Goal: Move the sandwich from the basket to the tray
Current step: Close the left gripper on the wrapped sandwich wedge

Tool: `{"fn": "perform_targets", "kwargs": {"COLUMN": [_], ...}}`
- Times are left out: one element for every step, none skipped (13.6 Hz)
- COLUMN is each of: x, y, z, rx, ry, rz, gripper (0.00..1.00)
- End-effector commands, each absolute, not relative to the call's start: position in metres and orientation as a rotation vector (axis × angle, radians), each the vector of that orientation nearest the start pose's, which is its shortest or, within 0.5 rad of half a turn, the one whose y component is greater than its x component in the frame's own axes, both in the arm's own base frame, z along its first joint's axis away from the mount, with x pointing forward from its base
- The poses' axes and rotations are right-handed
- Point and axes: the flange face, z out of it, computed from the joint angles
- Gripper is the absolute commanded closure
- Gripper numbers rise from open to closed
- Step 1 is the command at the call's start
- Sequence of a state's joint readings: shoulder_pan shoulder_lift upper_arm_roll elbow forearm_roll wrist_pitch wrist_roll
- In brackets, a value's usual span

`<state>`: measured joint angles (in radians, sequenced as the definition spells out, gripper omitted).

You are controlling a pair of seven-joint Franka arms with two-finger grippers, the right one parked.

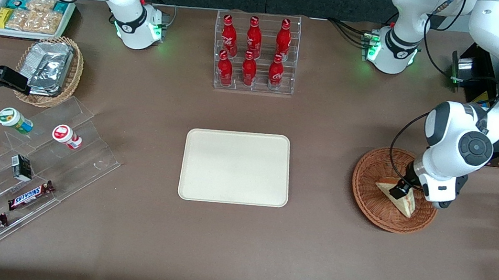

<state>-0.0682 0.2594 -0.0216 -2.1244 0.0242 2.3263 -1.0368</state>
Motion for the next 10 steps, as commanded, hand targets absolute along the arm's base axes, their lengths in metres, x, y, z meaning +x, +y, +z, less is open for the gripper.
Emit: {"fn": "perform_targets", "kwargs": {"x": [0.561,0.56,0.56,0.562,0.563,0.567,0.569,0.572,0.574,0.577], "y": [-0.049,-0.049,-0.049,-0.049,-0.049,-0.047,-0.045,-0.042,-0.042,-0.043], "z": [0.273,0.266,0.259,0.256,0.257,0.259,0.262,0.266,0.269,0.274], "rx": [-2.76,-2.761,-2.761,-2.762,-2.764,-2.765,-2.763,-2.762,-2.767,-2.768], "ry": [-1.398,-1.393,-1.393,-1.385,-1.384,-1.389,-1.397,-1.405,-1.402,-1.401], "rz": [0.028,0.03,0.033,0.03,0.026,0.017,0.011,0.005,-0.003,-0.005], "gripper": [0.0,0.0,0.01,0.09,0.26,0.48,0.67,0.85,1.0,1.0]}}
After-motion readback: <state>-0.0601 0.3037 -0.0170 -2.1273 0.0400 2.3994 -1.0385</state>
